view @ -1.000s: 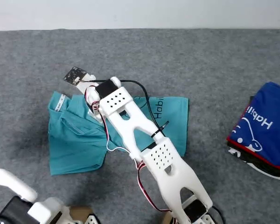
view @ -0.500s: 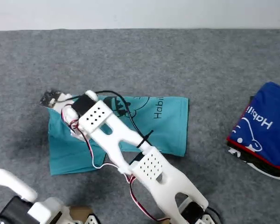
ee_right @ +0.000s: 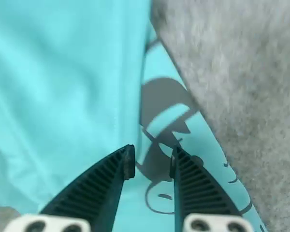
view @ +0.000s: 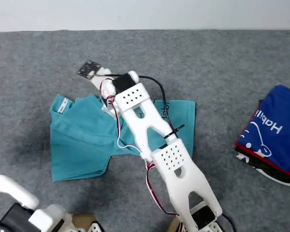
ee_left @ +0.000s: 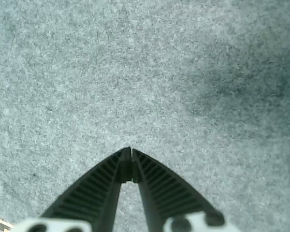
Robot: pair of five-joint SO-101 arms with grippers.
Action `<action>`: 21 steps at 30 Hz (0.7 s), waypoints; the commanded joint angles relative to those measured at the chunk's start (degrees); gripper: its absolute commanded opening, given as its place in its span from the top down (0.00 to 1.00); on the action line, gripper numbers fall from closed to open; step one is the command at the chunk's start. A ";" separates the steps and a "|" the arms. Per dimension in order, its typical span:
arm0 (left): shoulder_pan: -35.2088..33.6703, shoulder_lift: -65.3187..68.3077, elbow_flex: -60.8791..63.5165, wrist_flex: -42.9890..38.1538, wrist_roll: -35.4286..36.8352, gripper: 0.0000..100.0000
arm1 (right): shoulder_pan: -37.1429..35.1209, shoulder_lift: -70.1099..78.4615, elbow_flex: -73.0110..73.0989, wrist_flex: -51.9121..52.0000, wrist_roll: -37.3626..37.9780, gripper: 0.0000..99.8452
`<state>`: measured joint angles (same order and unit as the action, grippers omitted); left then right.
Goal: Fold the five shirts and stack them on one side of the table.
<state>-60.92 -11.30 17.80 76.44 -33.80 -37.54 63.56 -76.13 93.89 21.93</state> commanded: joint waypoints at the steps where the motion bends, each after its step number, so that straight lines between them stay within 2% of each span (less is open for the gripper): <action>1: 0.26 -2.11 -0.40 -0.97 0.26 1.00 | -3.65 -1.98 -4.66 2.33 0.44 0.87; 8: 0.26 -2.37 -0.40 -0.97 0.26 1.00 | -9.89 -1.80 -4.57 5.23 0.35 0.87; 16: 0.26 -2.20 -0.22 -0.97 0.26 1.00 | -10.86 5.67 -4.92 -7.34 0.44 0.87; 21: 0.18 -2.37 -0.22 -0.97 0.18 1.00 | -15.34 7.43 -5.01 -6.73 0.44 0.87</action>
<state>-60.92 -11.30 17.80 76.44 -33.80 -49.49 71.74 -78.07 86.86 22.02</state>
